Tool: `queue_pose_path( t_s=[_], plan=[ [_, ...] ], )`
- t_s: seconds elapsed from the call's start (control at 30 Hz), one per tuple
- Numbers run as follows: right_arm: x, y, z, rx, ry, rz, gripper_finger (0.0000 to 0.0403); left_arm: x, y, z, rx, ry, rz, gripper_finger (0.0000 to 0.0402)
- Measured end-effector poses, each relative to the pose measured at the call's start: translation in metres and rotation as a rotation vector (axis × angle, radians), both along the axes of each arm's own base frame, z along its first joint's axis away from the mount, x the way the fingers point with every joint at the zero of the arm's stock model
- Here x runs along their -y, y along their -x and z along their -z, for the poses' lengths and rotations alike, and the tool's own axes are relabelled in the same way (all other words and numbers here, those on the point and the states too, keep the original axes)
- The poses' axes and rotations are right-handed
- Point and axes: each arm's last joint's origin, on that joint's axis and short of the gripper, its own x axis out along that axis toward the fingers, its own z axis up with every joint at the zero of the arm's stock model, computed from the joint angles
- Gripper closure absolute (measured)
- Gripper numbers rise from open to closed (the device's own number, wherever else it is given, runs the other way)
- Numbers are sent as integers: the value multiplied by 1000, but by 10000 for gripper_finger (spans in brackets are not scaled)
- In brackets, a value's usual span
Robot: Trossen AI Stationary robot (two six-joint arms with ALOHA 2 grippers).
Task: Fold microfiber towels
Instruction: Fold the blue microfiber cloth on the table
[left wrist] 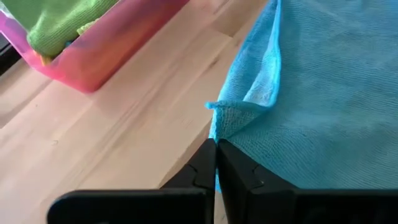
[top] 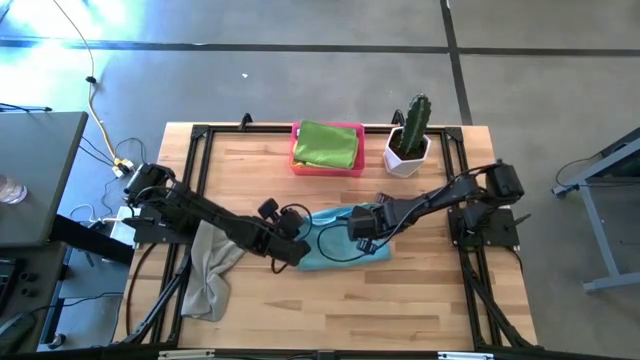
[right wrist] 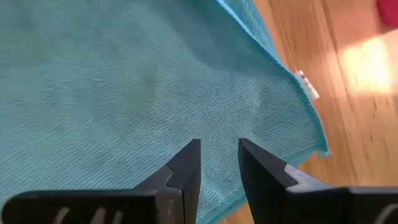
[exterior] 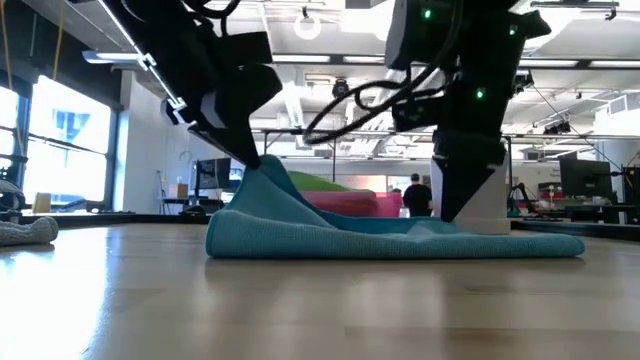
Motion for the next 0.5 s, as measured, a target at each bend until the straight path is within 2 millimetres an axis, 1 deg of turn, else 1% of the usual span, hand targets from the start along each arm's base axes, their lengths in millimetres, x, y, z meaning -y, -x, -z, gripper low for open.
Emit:
queue_pose_path(
  t_s=[0.1,0.17,0.27,0.43,0.5],
  plan=[
    [1,-1,5,-16,12,4,302,-2,-1,1,-12,15,8,390],
    [1,-2,8,-23,16,6,302,-1,-2,5,-36,7,20,379],
    [0,-3,11,-26,0,29,302,0,-4,18,-88,0,35,353],
    [-1,-3,14,-30,-30,43,302,0,-7,45,-190,-17,45,298],
    [-1,-3,14,-32,-40,41,302,1,-7,51,-238,-12,78,277]
  ],
)
